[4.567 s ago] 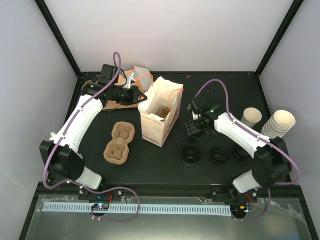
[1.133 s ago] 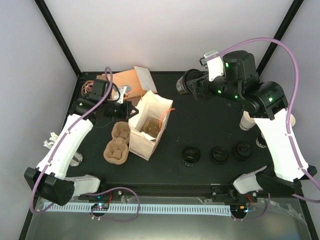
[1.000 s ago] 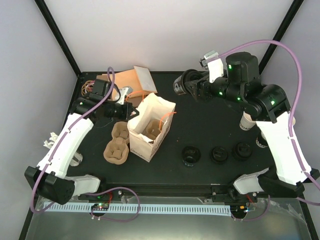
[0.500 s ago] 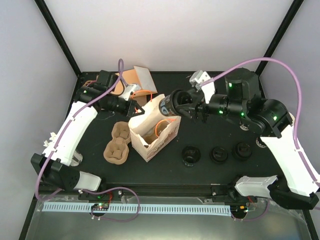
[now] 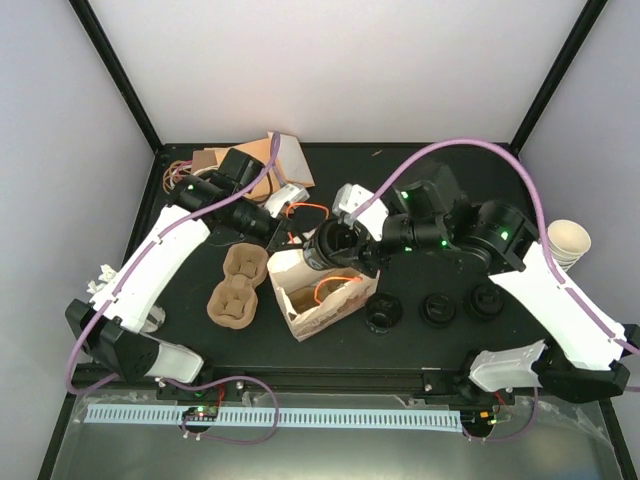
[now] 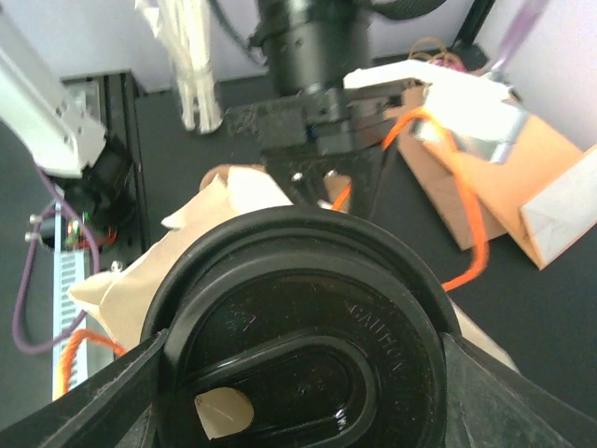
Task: Pack the takeout coffee
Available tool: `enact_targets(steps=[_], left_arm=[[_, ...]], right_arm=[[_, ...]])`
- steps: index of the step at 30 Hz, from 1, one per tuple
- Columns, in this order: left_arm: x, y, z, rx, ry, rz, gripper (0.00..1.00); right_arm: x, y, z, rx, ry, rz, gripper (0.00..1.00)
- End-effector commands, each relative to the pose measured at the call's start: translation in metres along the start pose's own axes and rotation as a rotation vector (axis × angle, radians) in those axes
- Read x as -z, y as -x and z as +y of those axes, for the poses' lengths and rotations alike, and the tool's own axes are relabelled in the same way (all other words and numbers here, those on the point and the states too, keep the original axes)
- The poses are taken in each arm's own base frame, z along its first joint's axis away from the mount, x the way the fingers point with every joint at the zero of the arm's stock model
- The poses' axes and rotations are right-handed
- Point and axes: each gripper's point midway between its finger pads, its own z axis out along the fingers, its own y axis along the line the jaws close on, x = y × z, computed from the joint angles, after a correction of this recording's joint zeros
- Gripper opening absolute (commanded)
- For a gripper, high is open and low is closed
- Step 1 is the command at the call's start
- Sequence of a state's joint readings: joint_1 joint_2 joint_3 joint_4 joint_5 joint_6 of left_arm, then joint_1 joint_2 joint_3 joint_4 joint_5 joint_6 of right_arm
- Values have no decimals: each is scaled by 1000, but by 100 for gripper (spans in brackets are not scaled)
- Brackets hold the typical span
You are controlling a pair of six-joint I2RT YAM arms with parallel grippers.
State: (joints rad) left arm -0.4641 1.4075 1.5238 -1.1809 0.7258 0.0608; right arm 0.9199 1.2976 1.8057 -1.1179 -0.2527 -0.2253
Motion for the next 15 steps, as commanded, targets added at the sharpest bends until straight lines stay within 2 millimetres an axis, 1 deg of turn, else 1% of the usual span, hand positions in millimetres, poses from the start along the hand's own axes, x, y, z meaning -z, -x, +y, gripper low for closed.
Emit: enact_targets(steps=[1, 5, 6, 8, 9, 12, 15], left_arm=[[12, 8, -10, -98, 36, -32, 1], [14, 9, -19, -157, 46, -37, 2], [14, 9, -20, -173, 58, -37, 1], [16, 10, -22, -198, 76, -41, 1], [16, 10, -23, -207, 78, -43, 1], [19, 10, -24, -236, 100, -49, 2], [22, 10, -25, -255, 114, -56, 2]], right_arm=[[-11, -22, 8, 86, -9, 103, 67], [-25, -33, 9, 103, -10, 163, 67], [-27, -34, 11, 109, -1, 169, 67], [-32, -35, 11, 113, -4, 170, 71], [-34, -35, 10, 111, -6, 167, 71], [-39, -39, 15, 130, 22, 174, 68], [-43, -43, 15, 134, 20, 180, 66]])
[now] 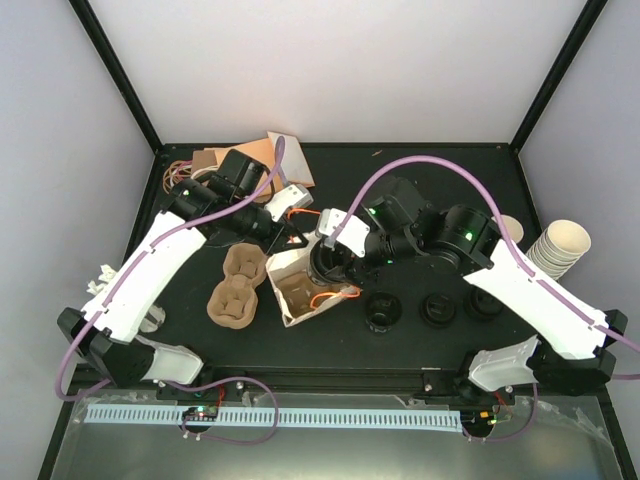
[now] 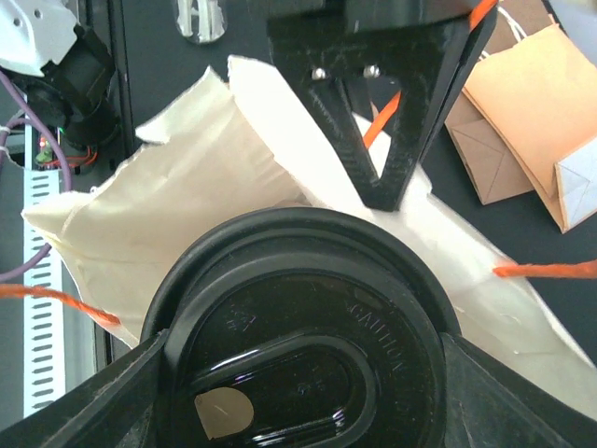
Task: Pack the takeout coffee
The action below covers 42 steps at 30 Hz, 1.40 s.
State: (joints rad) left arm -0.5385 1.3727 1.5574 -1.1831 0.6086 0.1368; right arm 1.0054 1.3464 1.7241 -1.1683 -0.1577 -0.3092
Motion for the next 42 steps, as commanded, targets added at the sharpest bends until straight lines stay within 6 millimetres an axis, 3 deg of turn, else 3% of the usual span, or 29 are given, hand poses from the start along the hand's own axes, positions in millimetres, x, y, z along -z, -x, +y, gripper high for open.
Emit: enact_targets(steps=[1, 10, 20, 33, 42], left_arm=[[19, 11, -10, -93, 36, -55, 1], [20, 7, -14, -147, 72, -48, 2], [29, 5, -21, -243, 156, -78, 2], [24, -3, -31, -356, 221, -61, 2], [19, -5, -35, -362, 190, -56, 2]], right_arm=[[-6, 0, 0, 37, -10, -9, 64], [-12, -7, 26, 216, 4, -89, 60], [-31, -26, 34, 276, 1, -1, 61], [-40, -21, 26, 272, -53, 0, 60], [-52, -29, 21, 279, -78, 30, 58]])
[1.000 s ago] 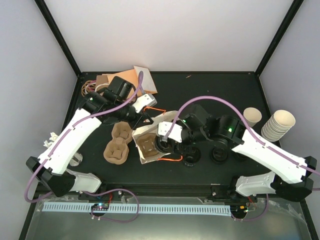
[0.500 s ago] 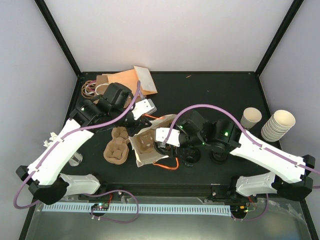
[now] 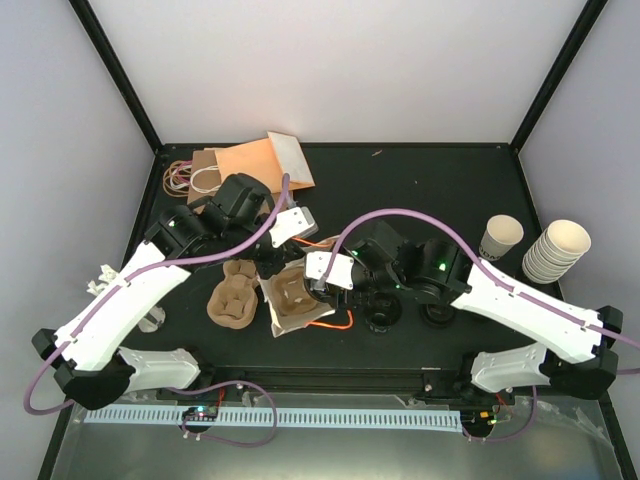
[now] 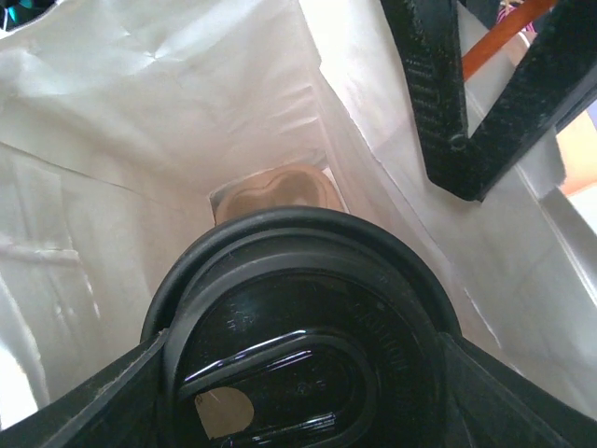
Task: Pack the takeout coffee
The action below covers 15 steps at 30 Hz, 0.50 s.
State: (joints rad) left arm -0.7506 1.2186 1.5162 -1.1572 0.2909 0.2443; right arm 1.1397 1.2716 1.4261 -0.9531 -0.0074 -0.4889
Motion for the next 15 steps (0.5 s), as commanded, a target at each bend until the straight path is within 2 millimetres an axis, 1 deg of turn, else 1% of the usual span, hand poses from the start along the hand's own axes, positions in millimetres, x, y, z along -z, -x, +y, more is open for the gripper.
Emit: enact_targets(steps=[1, 4, 7, 10, 15], left_arm=[[3, 10, -3, -37, -3, -47, 2], [2, 10, -3, -39, -7, -48, 2], [-1, 9, -3, -47, -10, -39, 2], [-2, 8, -3, -48, -9, -34, 2], [-1, 11, -7, -56, -37, -51, 2]], right_arm=[[-6, -1, -4, 14, -40, -1, 58], [-8, -5, -2, 60, -59, -3, 56], [-6, -7, 3, 88, -47, -15, 57], [-5, -10, 2, 108, -61, -11, 57], [-14, -17, 0, 121, -75, 34, 57]])
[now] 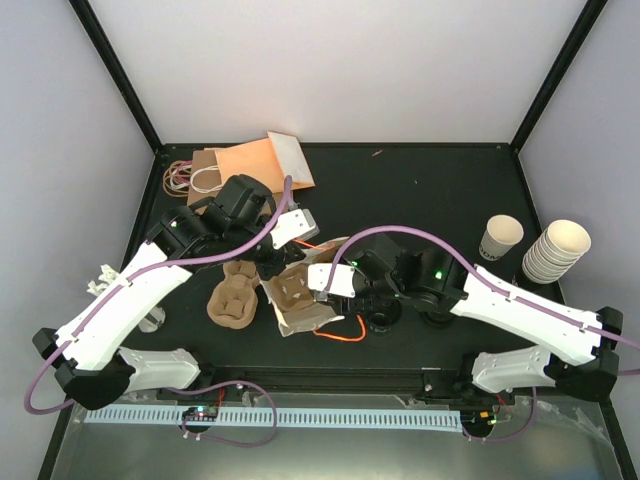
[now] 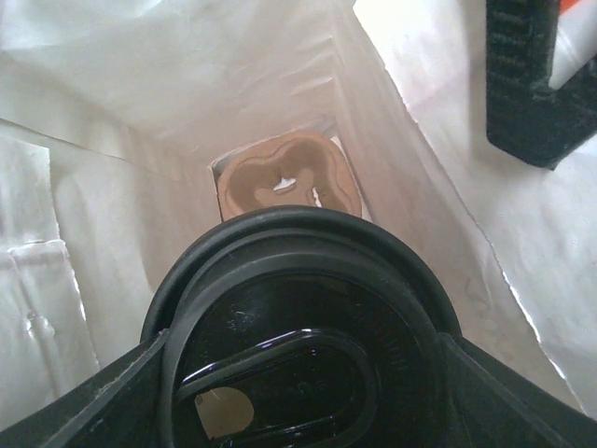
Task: Pack the takeout coffee
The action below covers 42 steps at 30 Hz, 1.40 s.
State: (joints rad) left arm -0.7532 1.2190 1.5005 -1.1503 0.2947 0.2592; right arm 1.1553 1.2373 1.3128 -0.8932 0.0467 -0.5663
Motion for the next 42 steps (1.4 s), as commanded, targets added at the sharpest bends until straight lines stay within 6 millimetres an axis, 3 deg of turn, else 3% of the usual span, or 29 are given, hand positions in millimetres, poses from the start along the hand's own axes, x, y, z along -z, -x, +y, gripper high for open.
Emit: enact_targets(steps=[1, 17, 25, 35, 42], left_arm=[[3, 14, -6, -40, -29, -59, 2], [0, 18, -3, -12, -19, -68, 2], [2, 14, -1, -14, -2, -62, 2], [2, 1, -7, -16, -17, -52, 2], [1, -4, -9, -18, -26, -44, 3]], right_arm=[[-1, 2, -7, 34, -49, -3, 57], [-18, -4, 28, 115, -41, 8, 57], [-28, 5, 43, 141, -21, -7, 57], [-29, 10, 32, 155, -83, -14, 57], [-38, 1, 30, 185, -105, 33, 56]])
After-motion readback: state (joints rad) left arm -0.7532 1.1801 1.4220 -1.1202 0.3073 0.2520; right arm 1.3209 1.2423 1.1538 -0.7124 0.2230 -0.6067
